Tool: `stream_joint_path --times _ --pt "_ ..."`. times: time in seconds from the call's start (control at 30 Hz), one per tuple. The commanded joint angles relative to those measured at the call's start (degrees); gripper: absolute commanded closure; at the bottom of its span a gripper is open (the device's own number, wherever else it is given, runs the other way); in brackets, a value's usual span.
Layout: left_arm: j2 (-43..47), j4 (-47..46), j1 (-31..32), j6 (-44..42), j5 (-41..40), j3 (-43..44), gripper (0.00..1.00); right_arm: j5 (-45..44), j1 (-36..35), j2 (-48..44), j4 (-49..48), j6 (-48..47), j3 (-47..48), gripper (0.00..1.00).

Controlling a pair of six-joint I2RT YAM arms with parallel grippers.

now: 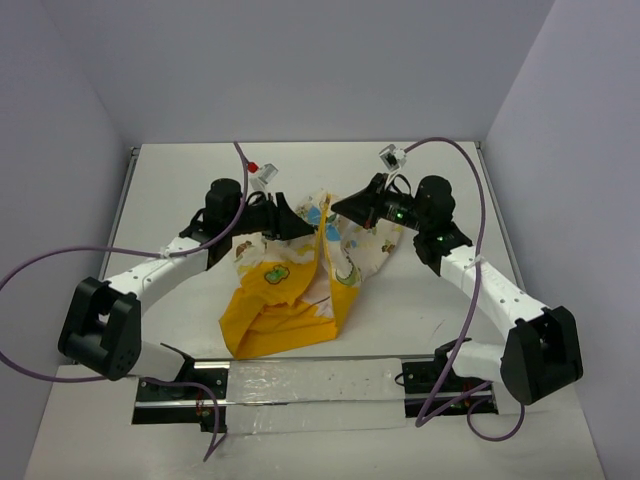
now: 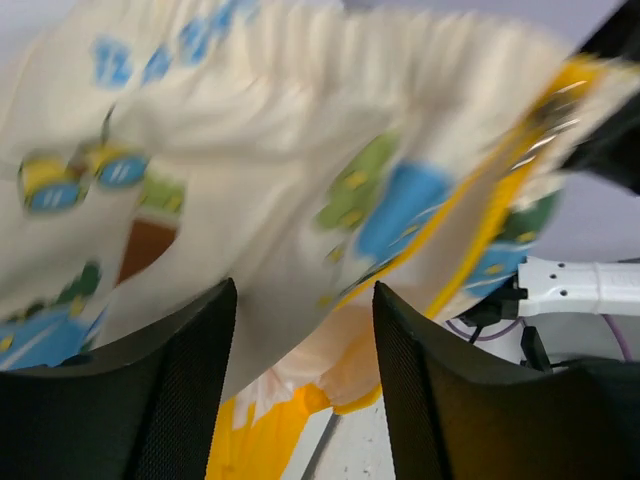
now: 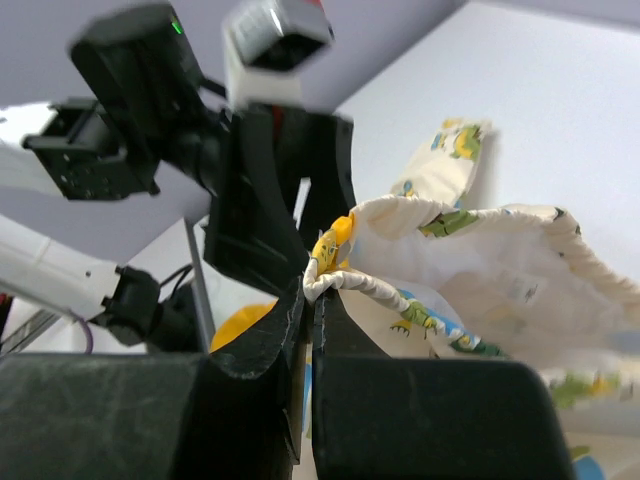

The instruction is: Zip up the jacket

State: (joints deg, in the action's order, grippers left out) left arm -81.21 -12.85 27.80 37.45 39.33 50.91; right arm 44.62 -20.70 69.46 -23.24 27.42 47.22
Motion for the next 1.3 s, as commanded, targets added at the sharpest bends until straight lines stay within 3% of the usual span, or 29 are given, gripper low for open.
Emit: stream_joint_path --times 0.0,0.23,0.43,0.67,0.93,1.27 --pt "3.4 6.6 -0.9 -2.6 -4.8 0.4 0.36 -1.6 0.8 -3.2 -8.7 0.4 3.7 1.00" --pt "9.1 3.3 -2.8 -0.9 -6.3 -1.1 0.43 -1.0 0.7 -2.7 -8.5 0.5 4.2 1.00" --pt "11.9 -6.5 -2.8 3.6 -0.7 -0.9 0.47 -1.1 0.7 -2.4 -7.6 -0.1 4.3 1.00" --pt "9.8 -13.3 -1.8 8.3 2.7 0.2 0.48 -0.7 0.6 -1.7 -7.9 0.3 4.1 1.00" --pt "4.6 -28.2 0.5 18.7 5.6 0.4 0.51 -1.0 0.2 -1.8 -7.3 -0.1 4.3 1.00" --pt "0.4 -31.1 1.1 21.4 4.5 3.0 0.55 -1.1 -0.3 -2.3 -6.1 -0.7 4.7 1.00"
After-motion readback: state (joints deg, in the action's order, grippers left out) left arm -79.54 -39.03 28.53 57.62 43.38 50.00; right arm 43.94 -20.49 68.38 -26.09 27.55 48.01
